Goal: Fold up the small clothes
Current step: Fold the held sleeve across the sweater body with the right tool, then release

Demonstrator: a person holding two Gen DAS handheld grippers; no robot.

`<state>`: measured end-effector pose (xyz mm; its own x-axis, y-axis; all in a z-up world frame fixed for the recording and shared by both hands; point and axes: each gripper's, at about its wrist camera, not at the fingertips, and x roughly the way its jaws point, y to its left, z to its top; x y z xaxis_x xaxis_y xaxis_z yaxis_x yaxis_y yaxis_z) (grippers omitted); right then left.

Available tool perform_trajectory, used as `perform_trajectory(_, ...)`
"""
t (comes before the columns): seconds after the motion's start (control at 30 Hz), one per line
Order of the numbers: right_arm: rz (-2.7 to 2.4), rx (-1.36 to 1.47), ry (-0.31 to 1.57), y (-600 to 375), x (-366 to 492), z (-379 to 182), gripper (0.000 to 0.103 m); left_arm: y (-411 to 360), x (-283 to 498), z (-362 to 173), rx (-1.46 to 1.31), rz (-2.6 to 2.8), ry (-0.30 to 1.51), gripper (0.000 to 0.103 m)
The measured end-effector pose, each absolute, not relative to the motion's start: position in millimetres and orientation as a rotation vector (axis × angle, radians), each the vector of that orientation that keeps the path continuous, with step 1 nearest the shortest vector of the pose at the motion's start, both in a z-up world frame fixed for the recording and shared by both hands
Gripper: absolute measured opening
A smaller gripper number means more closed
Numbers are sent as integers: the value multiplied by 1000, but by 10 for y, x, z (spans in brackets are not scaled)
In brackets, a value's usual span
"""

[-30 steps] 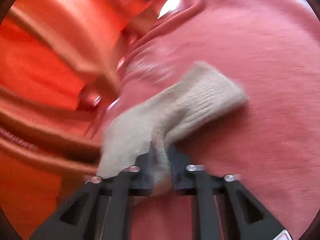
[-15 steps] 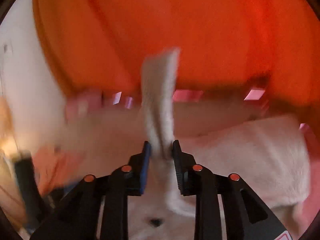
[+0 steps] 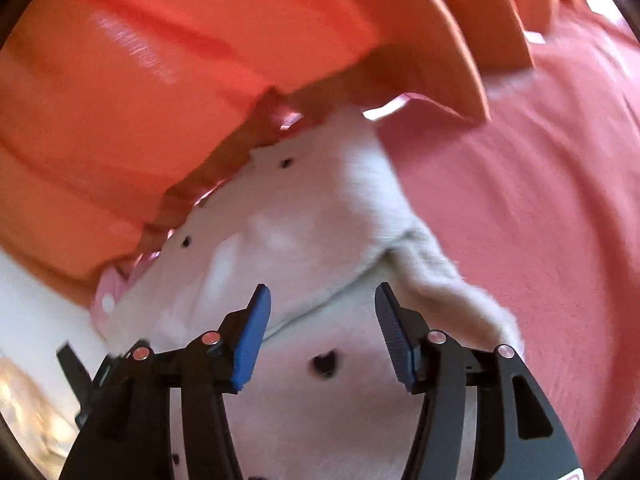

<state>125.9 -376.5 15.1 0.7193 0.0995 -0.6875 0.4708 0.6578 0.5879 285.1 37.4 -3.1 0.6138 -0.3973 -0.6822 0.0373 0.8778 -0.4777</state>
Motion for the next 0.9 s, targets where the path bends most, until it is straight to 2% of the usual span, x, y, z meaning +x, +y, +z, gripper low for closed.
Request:
perform_trajectory(0.2, -216, 896, 736, -3881, 1310, 77, 55, 465, 2840, -22, -568, -304, 891, 79)
perform_trajectory(0.3, -201, 907, 705, -3885, 1405, 66, 55, 426, 2867, -58, -546, -303, 905, 64)
perform_trajectory(0.37, -199, 916, 684, -3866, 1541, 15, 55, 416, 2902, -50, -538, -307, 903, 50)
perform_trajectory(0.4, -203, 915, 678, -3887, 1572, -7, 55, 420, 2921, -44, -537, -315, 902, 32)
perform_trajectory(0.43, -201, 908, 675, -3901, 1609, -21, 53, 419, 2951, -26, -535, -323, 901, 22)
perform_trajectory(0.5, -178, 858, 666, -3890, 1696, -14, 30, 422, 3002, 72, -536, -333, 870, 16)
perform_trajectory(0.53, -159, 833, 662, -3877, 1733, 22, 7, 413, 3023, 152, -530, -339, 845, 15)
perform_trajectory(0.7, -61, 773, 390, -3849, 1535, 611, 7, 382, 3075, 864, -489, -385, 641, 14)
perform_trajectory(0.77, -64, 751, 335, -3877, 1466, 695, 7, 365, 3086, 1040, -445, -374, 591, 14)
perform_trajectory(0.83, -130, 743, 452, -3946, 1575, 443, 7, 328, 3149, 925, -378, -337, 623, 15)
perform_trajectory(0.9, -233, 795, 650, -4039, 1745, -33, 7, 268, 3268, 486, -334, -307, 751, 15)
